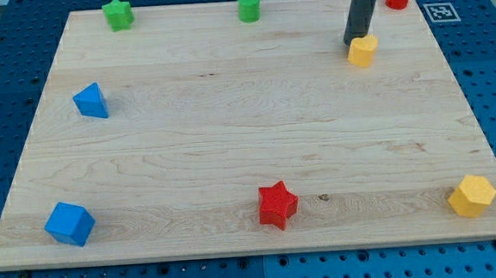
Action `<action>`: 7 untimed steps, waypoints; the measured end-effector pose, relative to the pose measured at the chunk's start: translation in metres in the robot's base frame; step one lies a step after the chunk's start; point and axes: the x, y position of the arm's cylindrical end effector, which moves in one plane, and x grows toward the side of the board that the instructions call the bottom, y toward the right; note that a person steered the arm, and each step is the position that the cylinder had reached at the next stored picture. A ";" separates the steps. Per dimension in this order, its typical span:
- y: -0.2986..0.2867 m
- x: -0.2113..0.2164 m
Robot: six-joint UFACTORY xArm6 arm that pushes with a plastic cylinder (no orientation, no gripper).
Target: Move the yellow heart center right of the board
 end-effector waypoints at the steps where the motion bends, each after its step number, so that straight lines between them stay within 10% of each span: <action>1: 0.009 0.031; 7: -0.022 0.158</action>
